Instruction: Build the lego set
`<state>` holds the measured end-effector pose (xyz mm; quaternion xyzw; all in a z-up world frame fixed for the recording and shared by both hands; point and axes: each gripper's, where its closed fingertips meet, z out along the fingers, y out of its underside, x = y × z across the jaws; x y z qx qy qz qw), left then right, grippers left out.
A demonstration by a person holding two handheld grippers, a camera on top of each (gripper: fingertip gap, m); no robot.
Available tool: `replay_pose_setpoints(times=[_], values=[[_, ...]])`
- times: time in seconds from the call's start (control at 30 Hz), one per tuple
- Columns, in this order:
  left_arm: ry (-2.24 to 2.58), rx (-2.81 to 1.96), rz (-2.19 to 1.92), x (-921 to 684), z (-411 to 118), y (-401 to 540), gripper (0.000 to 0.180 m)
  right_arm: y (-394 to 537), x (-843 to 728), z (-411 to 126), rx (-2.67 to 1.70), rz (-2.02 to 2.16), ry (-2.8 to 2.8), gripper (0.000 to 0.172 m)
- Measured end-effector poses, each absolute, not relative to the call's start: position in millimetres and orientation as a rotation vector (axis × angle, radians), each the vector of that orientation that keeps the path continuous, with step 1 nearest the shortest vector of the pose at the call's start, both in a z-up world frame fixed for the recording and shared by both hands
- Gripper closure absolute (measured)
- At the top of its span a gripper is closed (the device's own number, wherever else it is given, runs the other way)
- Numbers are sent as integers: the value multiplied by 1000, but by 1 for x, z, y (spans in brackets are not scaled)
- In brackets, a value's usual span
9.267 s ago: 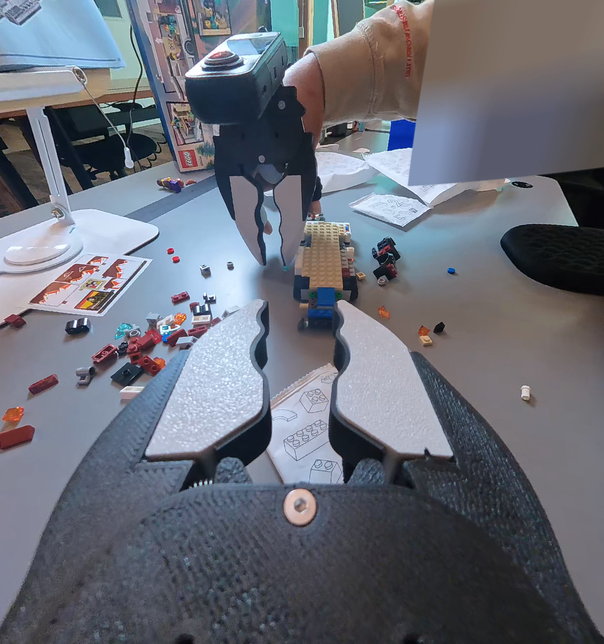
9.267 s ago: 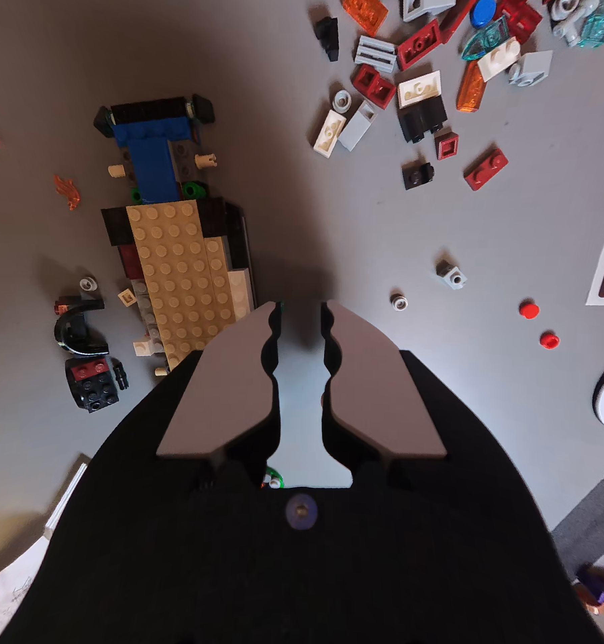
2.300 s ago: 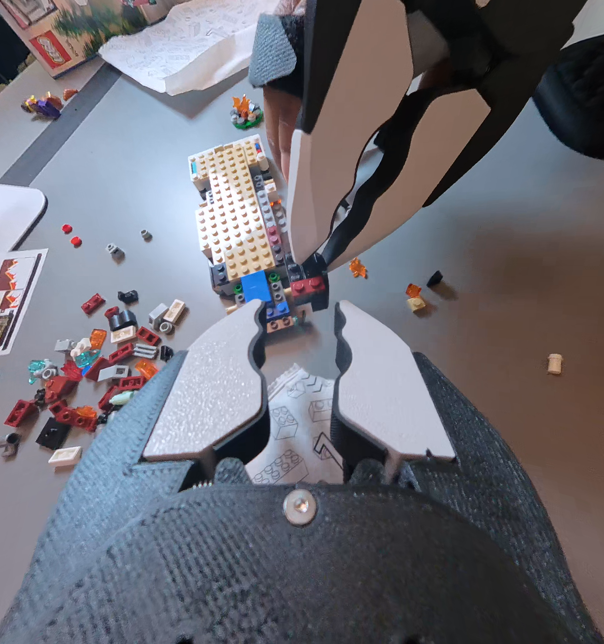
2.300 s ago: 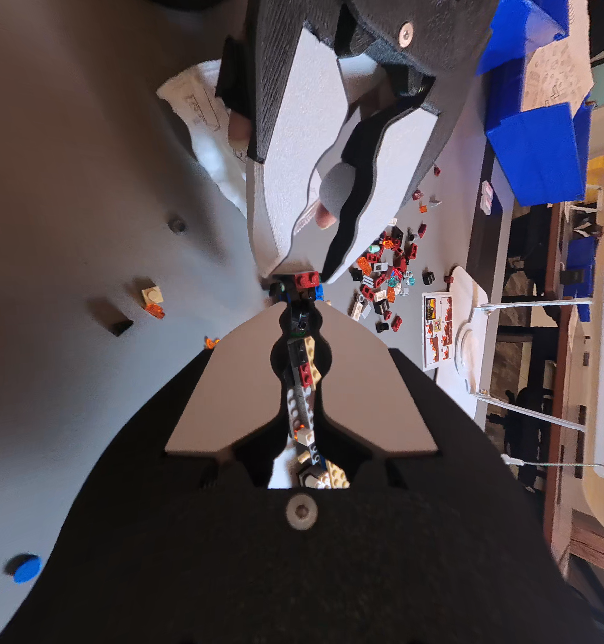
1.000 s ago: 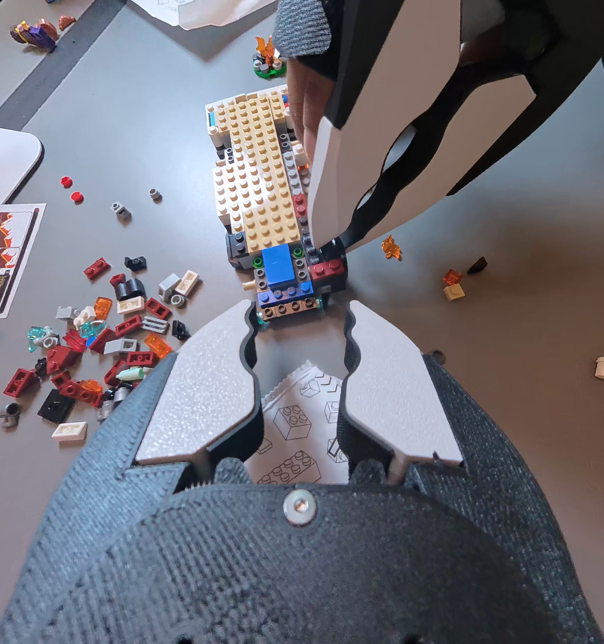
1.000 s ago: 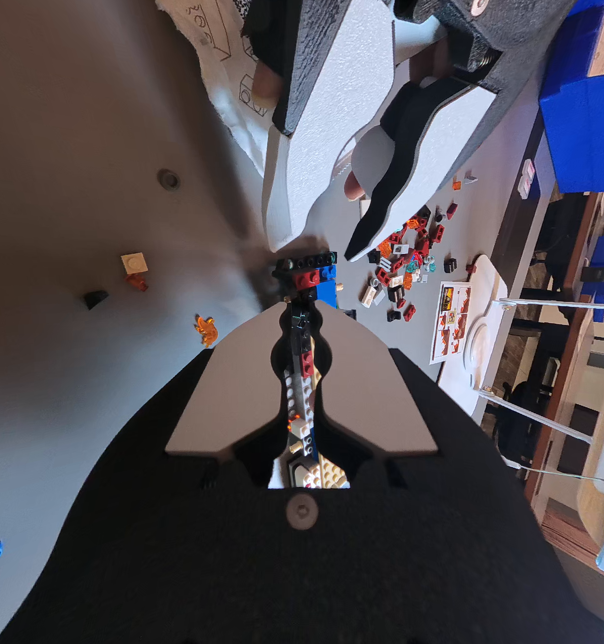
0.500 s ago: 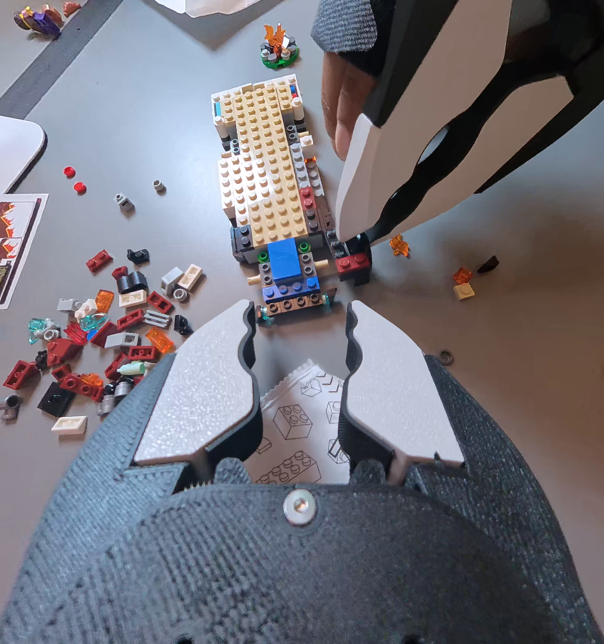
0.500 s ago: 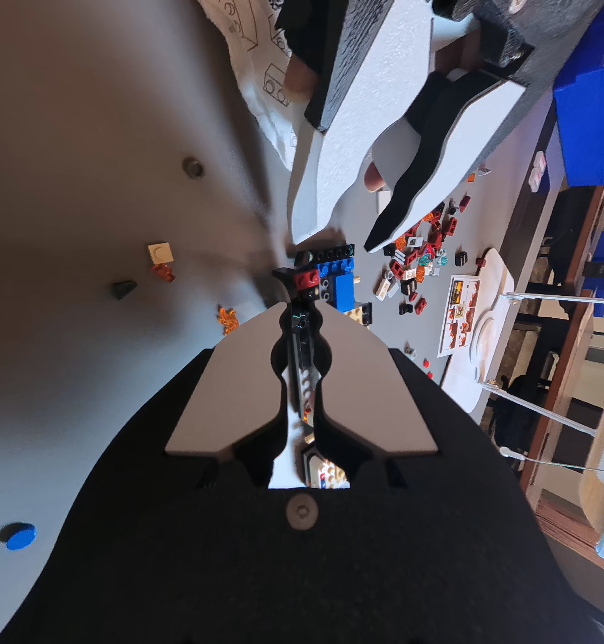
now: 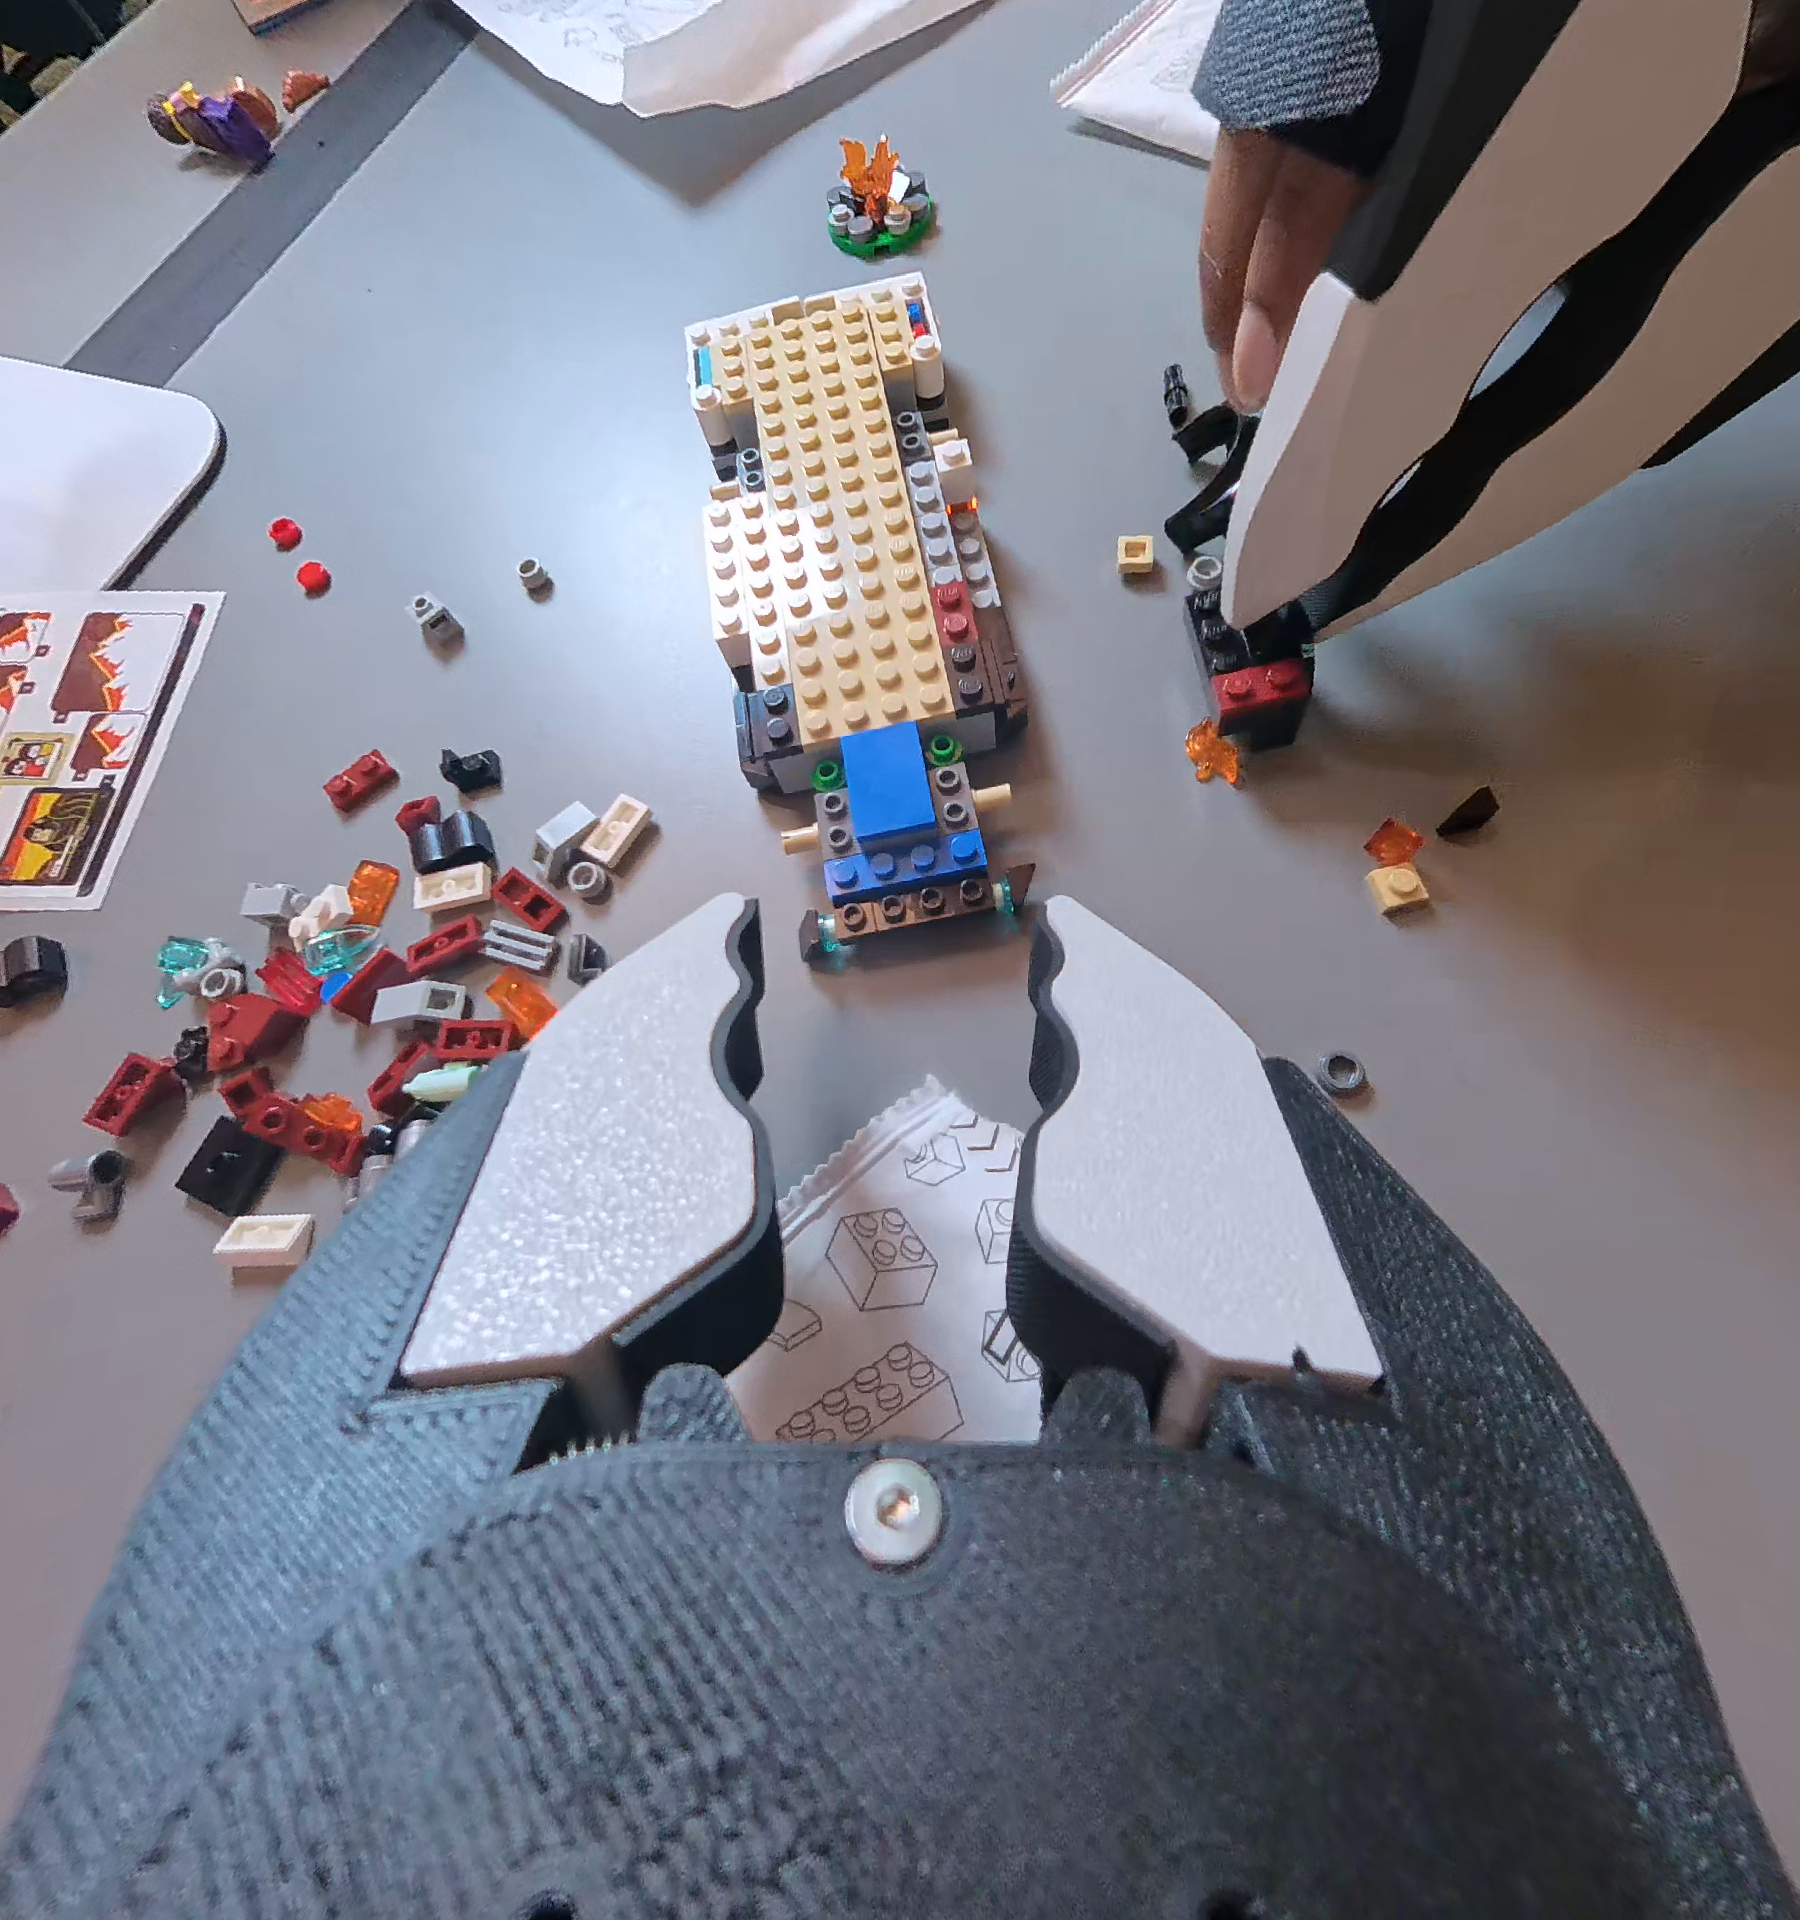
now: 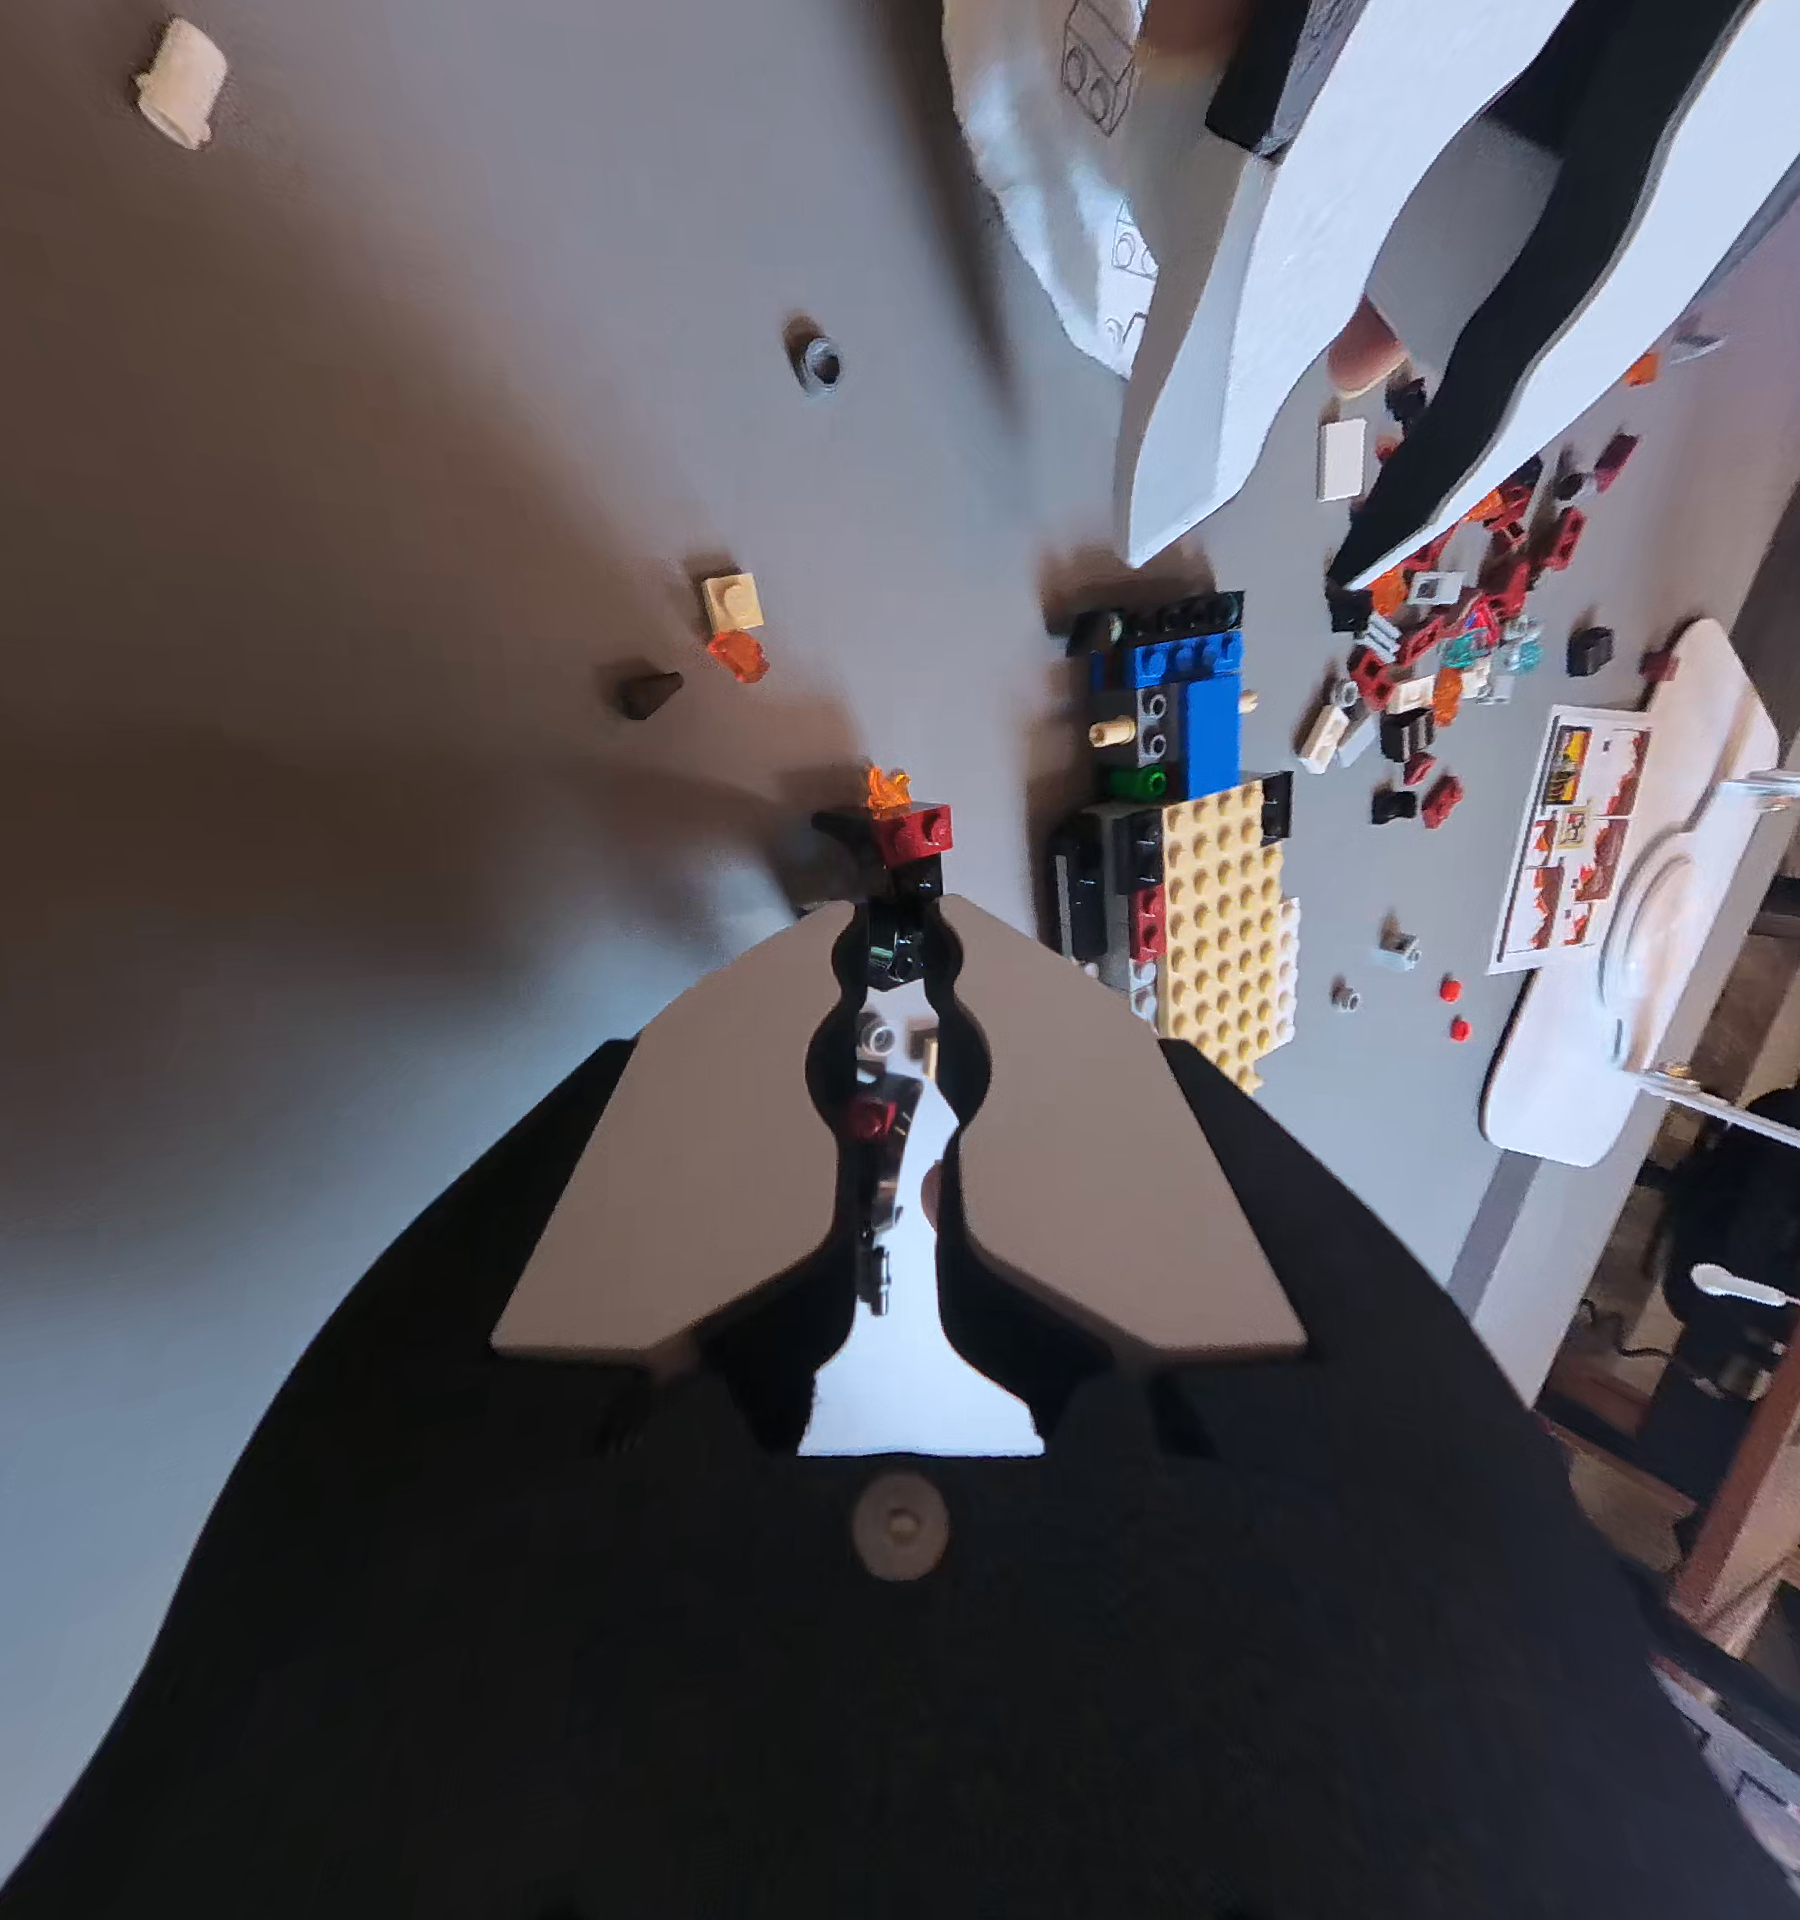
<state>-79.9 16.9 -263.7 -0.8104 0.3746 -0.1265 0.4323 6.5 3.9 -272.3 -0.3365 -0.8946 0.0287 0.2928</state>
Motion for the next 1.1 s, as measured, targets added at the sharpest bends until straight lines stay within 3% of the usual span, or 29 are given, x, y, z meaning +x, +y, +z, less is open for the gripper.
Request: replay_pose_setpoints(times=[0.37,0.57,0.6,0.67,0.7,0.83,0.93,1.0,1.1], values=[[906,-2007,-311,-86,-259,19,132,-1,19,-259,-1055,268,-2379,149],[877,-1983,-307,-91,-254,21,134,26,15,-215,-1209,519,-2036,147],[867,-1973,-310,-92,-251,21,137,36,15,-205,-1225,541,-1939,149],[844,-1953,-319,-93,-247,23,144,54,19,-192,-1243,570,-1802,172],[838,-1944,-321,-93,-244,23,149,60,22,-190,-1265,580,-1762,172],[846,-1922,-261,-102,-238,23,162,60,39,-209,-1337,570,-1827,172],[852,-1967,-252,-117,-235,19,160,43,48,-239,-1408,568,-1995,146],[815,-1987,-251,-130,-230,17,155,37,48,-254,-1410,536,-2074,140],[754,-2030,-272,-148,-227,11,147,38,44,-271,-1396,459,-2159,149]])
